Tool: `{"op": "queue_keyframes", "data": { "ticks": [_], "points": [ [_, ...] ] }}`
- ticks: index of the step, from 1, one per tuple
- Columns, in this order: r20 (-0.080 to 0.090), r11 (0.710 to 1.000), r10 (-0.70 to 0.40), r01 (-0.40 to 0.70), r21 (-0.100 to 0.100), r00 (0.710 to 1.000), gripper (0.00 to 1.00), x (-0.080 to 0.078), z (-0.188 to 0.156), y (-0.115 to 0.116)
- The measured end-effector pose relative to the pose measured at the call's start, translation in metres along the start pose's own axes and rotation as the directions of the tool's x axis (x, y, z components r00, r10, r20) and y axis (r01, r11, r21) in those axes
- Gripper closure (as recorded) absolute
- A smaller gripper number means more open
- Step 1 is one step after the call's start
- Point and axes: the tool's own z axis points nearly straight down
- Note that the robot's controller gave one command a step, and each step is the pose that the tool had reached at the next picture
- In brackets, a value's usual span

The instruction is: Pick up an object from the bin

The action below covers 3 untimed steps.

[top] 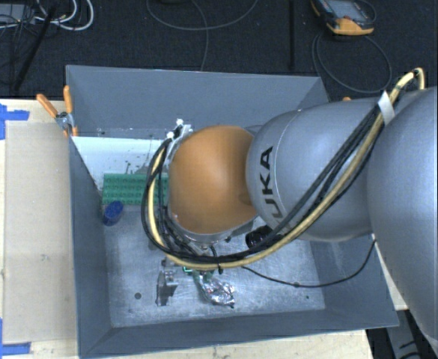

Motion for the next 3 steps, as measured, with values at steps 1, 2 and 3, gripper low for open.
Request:
{"op": "queue_keyframes", "data": {
  "ticks": [1, 2, 3],
  "points": [
    [0.008, 0.995, -0.102, 0.102, 0.003, 0.995, 0.00, -0.038, 0.017, -0.091],
    [0.012, 0.922, -0.387, 0.387, -0.001, 0.922, 0.00, -0.007, 0.098, -0.114],
    [0.006, 0.923, -0.384, 0.384, -0.001, 0.923, 1.00, -0.006, 0.097, -0.116]
  ]
}}
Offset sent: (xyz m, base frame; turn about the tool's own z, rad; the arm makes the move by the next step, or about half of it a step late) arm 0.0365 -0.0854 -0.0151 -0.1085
